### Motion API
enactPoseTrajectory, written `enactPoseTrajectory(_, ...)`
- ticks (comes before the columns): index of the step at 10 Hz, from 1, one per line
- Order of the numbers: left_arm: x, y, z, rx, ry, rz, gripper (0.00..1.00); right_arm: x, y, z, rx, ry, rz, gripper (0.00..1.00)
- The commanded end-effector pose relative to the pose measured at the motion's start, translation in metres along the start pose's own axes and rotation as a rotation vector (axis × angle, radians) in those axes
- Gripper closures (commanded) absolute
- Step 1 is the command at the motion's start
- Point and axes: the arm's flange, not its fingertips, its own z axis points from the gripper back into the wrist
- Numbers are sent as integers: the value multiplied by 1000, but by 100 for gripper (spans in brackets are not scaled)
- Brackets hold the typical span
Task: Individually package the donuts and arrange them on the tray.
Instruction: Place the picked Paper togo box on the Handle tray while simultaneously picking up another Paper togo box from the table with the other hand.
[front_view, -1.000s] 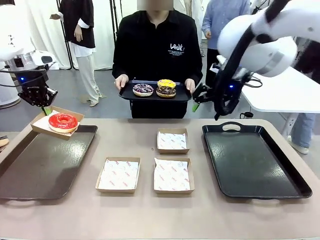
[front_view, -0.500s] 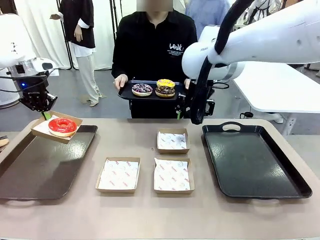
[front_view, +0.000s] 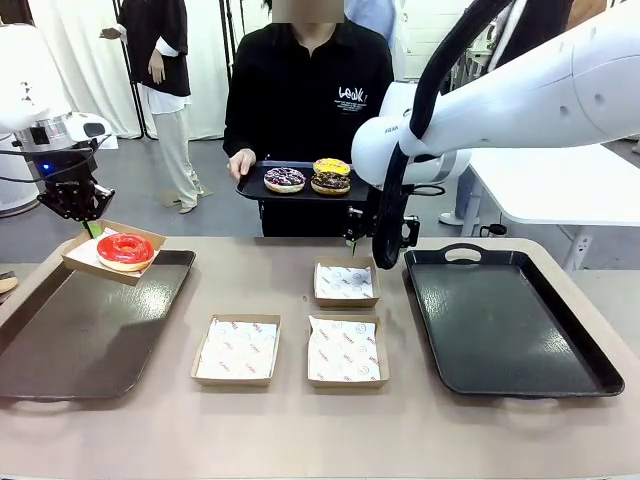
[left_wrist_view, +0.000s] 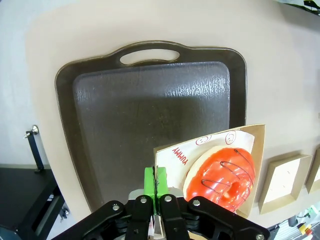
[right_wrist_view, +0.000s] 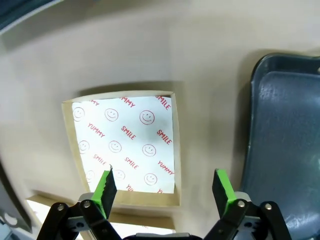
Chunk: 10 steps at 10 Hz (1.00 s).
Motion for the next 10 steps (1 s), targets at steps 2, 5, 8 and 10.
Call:
enactPoseTrajectory(2,-3,0,2,4,-1,-2,99,0,0,0,0,0,0,0)
enactPoseTrajectory(5,-3,0,2,4,-1,-2,99,0,0,0,0,0,0,0)
enactPoseTrajectory(8,-3,0,2,4,-1,-2,99,-3,-1,-1,2,-8,7,0)
enactPoseTrajectory(10,2,-3,-8,16,11,46,99,-14,2,-13,-40,-45,38,0)
